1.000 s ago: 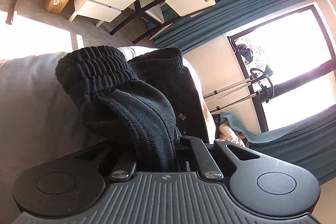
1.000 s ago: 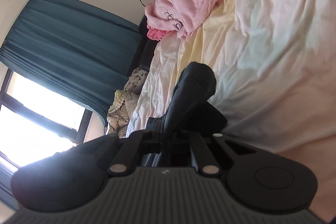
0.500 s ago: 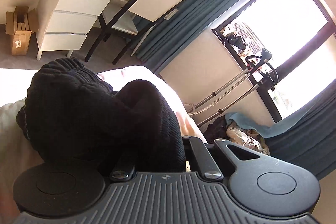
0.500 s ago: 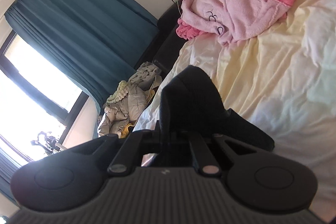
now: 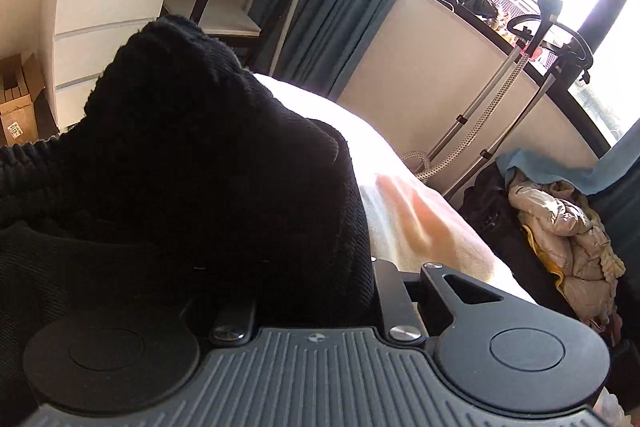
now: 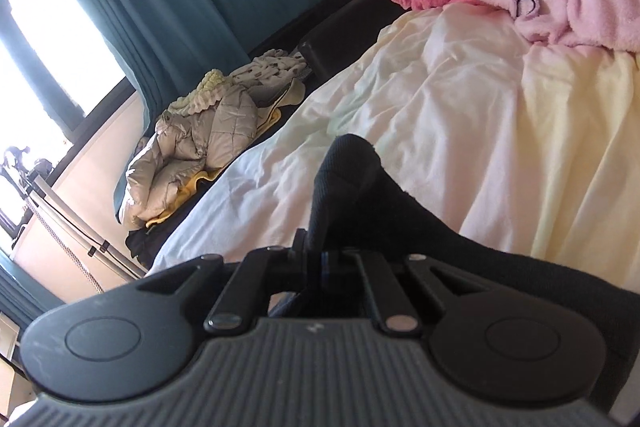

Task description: Fold clothes

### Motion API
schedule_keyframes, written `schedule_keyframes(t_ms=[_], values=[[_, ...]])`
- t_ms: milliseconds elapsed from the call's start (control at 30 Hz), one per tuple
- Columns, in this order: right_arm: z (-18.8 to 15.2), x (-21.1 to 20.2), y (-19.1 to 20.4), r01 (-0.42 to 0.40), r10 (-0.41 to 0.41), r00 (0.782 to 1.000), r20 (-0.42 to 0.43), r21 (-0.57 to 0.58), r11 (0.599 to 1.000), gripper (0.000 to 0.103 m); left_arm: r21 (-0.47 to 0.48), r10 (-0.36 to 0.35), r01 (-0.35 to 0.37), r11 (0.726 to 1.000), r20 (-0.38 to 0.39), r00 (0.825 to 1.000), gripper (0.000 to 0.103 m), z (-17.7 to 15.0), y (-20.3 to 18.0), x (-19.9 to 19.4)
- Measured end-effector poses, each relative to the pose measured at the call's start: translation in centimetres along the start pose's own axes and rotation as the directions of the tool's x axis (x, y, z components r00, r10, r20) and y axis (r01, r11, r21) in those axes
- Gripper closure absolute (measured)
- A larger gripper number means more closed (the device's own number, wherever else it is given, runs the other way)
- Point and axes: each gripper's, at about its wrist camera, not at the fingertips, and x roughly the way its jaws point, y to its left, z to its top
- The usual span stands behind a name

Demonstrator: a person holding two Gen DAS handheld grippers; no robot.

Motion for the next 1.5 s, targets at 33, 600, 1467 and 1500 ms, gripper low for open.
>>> schedule_keyframes(t_ms=[33, 600, 1467, 1500], values=[[0.1, -0.2, -0.3, -0.011, 0.011, 1.0, 0.004, 0.004, 1.0, 0.086, 0.002, -0.04, 0.04, 0.999, -0.004, 0.999, 0.035, 0.1, 0.1, -0.4], [-0.7, -15.6, -9.8, -0.084, 0.102, 0.992, -0.07, 0.225, 0.971, 0.057, -0.256, -0.133, 0.118, 0.96, -0.04, 0.99, 0.012, -2.6, 13.1, -17.1], [-4.4, -7.1, -4.4, -0.057, 0.08, 0.994, -0.069, 0.286, 0.957, 0.089, -0.213, -0.113, 0.136, 0.967, 0.12, 0.986, 0.087, -0.9, 11.2, -11.3], [-3.7, -7.8, -3.8, -0.056, 0.077, 0.995, -0.063, 0.285, 0.957, 0.09, -0.197, -0.121, 0.144, 0.97, 0.128, 0.984, 0.088, -0.4, 10.4, -12.2]])
